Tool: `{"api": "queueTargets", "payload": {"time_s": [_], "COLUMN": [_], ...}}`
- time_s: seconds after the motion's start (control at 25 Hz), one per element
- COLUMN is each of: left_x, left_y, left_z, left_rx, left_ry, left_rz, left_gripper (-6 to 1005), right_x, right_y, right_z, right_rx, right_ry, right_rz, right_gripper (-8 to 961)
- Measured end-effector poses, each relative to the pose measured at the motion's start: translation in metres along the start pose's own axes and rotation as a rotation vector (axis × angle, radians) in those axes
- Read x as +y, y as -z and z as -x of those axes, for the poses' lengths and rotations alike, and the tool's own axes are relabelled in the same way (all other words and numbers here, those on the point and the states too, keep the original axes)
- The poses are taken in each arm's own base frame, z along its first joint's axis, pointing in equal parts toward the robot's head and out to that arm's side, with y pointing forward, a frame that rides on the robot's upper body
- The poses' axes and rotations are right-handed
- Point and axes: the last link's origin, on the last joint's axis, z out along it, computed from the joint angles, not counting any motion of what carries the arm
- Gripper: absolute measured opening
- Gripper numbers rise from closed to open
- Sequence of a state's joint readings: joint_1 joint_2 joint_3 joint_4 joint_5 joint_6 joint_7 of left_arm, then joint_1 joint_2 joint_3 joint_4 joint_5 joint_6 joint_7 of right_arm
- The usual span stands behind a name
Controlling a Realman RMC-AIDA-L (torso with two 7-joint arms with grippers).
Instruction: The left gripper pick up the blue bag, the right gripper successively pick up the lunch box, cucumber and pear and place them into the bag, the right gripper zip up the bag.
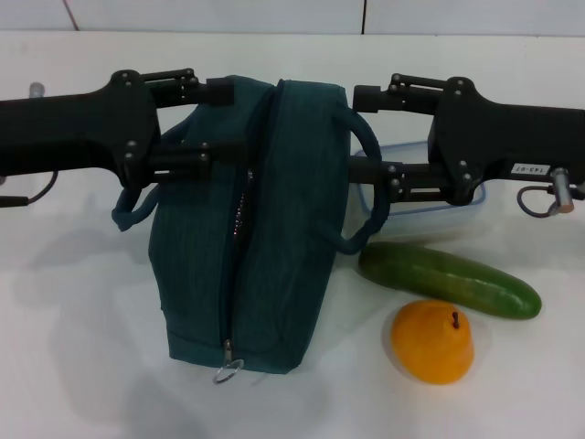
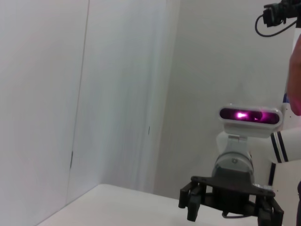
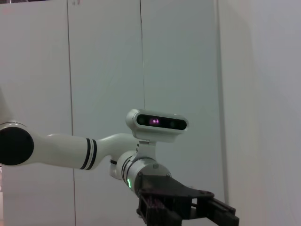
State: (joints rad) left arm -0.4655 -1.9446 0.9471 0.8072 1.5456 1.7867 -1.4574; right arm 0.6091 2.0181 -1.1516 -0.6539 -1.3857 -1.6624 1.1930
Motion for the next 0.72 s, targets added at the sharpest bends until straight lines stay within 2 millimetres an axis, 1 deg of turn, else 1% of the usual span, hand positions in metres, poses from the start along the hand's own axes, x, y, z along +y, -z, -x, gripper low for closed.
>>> {"api": "queueTargets", "payload": {"time_s": [0.32,0.52,0.68,0.72], "left_x": [-0.001,-0.002,-0.006,-0.006], "left_y": [-0.002,-0.003,-0.002,-0.002], "left_z": [-0.001,-0.003,-0.013,-0.013], "left_rx": [-0.009,-0.008,-0.005,-0.005], "left_ry": [-0.003,-0.001,0.044,0.044], "left_rz": [0.004,0.008,-0.001,-0.001], "left_gripper": [724,724,724,725], "right_x": [0.002,0.005,0.007,0.008], "right_y": [0.005,0.012,0.016,0.017], "right_z": [0.003,0.000,-0.002,-0.001], "right_rx": [0.012,0.018,0.014,0.012], "right_ry": [0.012,-0.001,-0.010,-0.014], "right_rz": [0.007,-0.009,-0.016,-0.013], "right_gripper": [752,751,752,752]}}
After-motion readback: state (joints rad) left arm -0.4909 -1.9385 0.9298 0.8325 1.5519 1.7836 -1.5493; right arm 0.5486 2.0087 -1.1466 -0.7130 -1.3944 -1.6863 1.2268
